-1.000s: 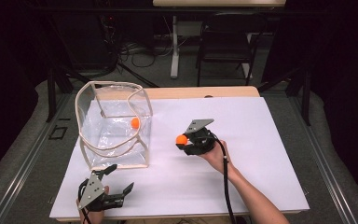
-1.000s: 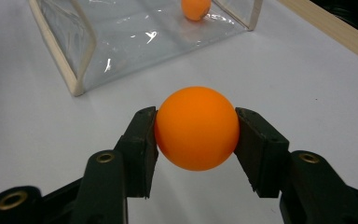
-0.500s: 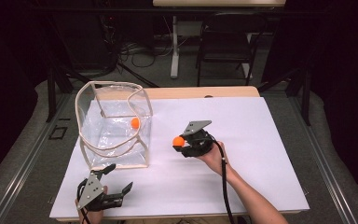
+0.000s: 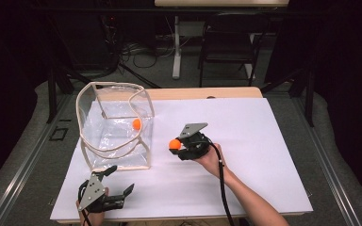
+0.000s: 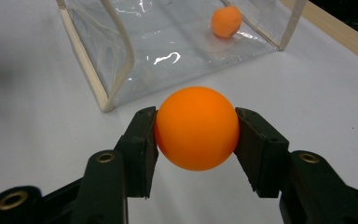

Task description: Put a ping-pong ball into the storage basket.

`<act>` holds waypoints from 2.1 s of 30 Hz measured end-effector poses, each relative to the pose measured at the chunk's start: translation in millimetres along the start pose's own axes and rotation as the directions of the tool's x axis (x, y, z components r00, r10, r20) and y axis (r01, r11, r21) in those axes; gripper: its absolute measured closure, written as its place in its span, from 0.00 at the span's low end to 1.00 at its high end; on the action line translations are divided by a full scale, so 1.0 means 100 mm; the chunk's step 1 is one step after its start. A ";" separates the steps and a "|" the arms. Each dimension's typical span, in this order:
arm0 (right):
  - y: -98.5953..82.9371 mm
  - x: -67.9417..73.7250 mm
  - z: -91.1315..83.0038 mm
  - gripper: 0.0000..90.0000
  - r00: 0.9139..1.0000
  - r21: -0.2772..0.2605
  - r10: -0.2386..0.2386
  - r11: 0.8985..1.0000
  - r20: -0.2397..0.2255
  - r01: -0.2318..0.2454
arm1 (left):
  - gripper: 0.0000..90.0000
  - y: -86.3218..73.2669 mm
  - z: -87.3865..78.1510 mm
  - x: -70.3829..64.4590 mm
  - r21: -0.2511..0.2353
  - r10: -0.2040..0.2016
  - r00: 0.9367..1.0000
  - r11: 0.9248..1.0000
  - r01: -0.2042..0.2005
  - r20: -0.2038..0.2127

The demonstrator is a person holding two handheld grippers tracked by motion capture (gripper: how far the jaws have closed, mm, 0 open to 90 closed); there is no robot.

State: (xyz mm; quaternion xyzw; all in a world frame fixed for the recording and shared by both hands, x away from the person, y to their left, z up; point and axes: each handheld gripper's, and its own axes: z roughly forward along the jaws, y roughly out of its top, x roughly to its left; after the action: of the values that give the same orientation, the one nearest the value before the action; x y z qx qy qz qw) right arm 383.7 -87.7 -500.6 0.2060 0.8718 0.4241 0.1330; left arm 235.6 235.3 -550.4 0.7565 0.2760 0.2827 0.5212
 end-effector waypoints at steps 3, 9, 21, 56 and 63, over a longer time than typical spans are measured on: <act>0.03 0.02 0.01 0.57 1.000 -0.006 -0.007 1.000 0.000 0.007 | 0.17 0.00 -0.01 0.00 -0.001 0.003 1.000 1.000 -0.003 -0.002; 0.08 0.05 0.00 0.57 1.000 -0.015 -0.012 1.000 0.000 0.012 | 0.17 0.00 -0.01 0.00 0.000 -0.002 1.000 1.000 0.002 -0.002; 0.20 0.05 -0.04 0.57 1.000 -0.026 -0.026 0.999 0.005 0.026 | 0.17 -0.01 0.01 0.01 0.003 -0.007 1.000 1.000 0.007 0.005; 0.59 0.07 -0.15 0.57 0.999 -0.090 -0.028 0.996 -0.044 0.024 | 0.17 -0.01 0.02 0.01 -0.001 -0.005 1.000 1.000 0.005 0.011; 0.68 0.07 -0.19 0.57 0.998 -0.103 -0.032 0.994 -0.052 0.026 | 0.17 0.00 0.03 0.01 -0.002 -0.005 1.000 1.000 0.005 0.011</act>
State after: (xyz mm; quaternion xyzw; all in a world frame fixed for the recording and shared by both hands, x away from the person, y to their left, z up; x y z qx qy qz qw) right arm 386.9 -59.1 -435.5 0.1749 0.8551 0.4715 0.1259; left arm 238.3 234.2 -551.3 0.7568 0.2748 0.2776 0.5241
